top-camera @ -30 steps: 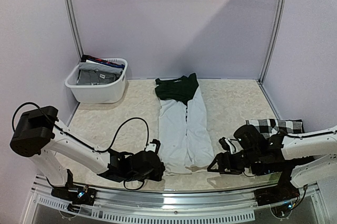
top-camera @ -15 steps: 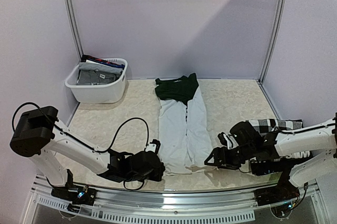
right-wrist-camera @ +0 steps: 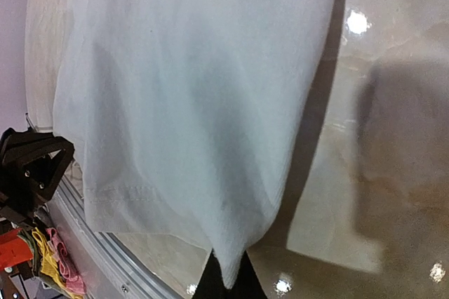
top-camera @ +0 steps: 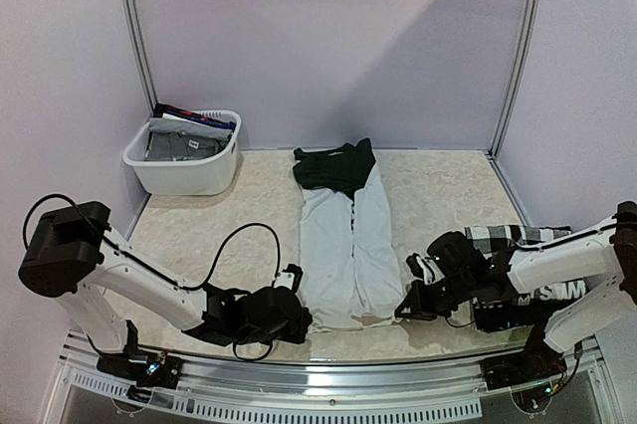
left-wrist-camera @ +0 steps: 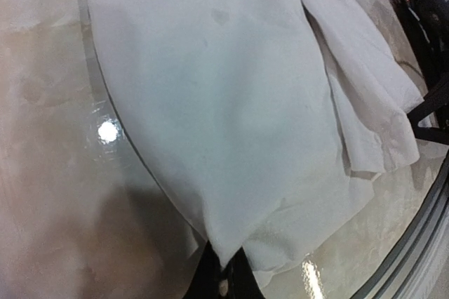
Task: Fold and stack the mixed laundry pile
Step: Pick up the rectangle-folded T-shirt from the center of the board, then fold the rectangle-folded T-shirt at the center of the board.
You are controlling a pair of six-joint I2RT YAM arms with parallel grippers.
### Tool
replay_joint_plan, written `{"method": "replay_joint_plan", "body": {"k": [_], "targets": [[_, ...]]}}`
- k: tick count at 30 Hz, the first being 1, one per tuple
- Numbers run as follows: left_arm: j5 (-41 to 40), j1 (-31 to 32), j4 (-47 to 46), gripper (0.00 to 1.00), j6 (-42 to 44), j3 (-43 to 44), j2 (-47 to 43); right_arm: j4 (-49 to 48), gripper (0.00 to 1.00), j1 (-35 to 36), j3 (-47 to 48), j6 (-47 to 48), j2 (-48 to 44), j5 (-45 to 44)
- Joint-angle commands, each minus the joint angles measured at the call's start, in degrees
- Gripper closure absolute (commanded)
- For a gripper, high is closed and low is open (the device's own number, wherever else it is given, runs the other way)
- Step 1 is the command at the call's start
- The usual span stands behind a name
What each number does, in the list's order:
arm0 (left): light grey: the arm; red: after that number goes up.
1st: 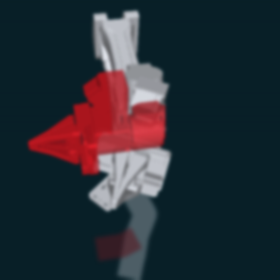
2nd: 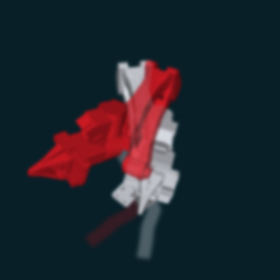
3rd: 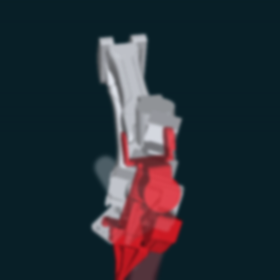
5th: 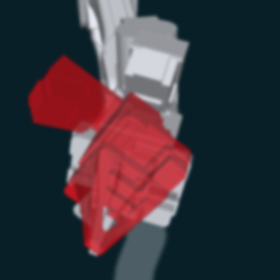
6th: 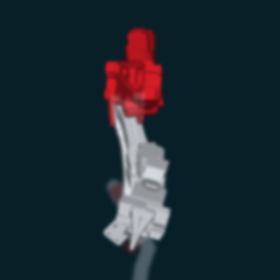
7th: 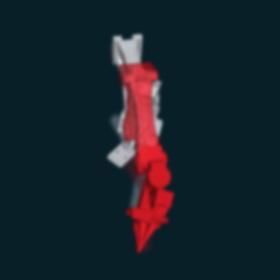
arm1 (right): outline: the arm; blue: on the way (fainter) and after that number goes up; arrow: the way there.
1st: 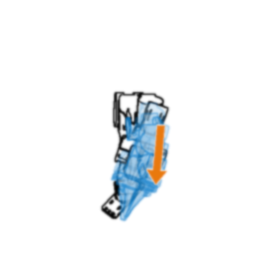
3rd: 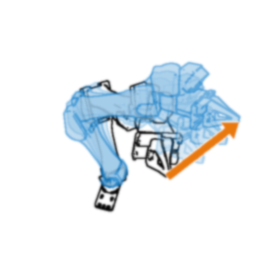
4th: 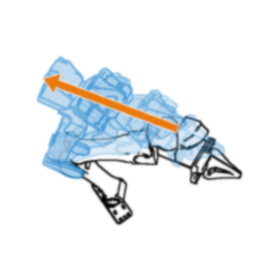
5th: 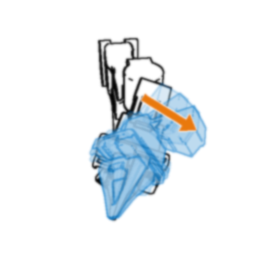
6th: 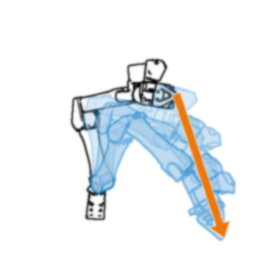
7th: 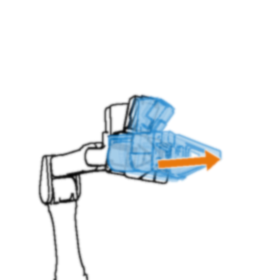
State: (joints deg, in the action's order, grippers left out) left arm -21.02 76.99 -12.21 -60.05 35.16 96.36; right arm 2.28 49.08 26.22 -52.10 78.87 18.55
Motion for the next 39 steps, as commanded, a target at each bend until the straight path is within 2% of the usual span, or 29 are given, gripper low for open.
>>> {"method": "replay_joint_plan", "body": {"k": [1,5,10,19,28,39], "targets": [[2.75,1.54,4.48,1.0,0.41,-1.44,-2.66,4.44,1.0,2.91,-0.36,-0.78,-2.44,0.77],[0.82,4.24,16.68,1.0,1.42,2.46,-7.22,13.03,1.0,8.03,0.33,-4.43,-10.34,-3.22],[-1.08,5.72,20.67,1.0,3.11,5.89,-8.43,17.54,1.0,9.13,2.48,-5.29,-16.51,-7.73],[-7.61,4.88,26.65,1.0,4.73,9.24,-10.66,18.28,1.0,9.18,7.15,-2.38,-13.22,-12.24],[-9.77,0.97,25.14,1.0,7.52,10.62,-11.0,20.62,1.0,9.1,13.34,-0.27,-10.57,-18.19],[-9.63,-6.38,24.06,1.0,13.94,12.43,-11.99,25.82,1.0,8.97,24.0,3.26,-2.86,-30.11]]}}
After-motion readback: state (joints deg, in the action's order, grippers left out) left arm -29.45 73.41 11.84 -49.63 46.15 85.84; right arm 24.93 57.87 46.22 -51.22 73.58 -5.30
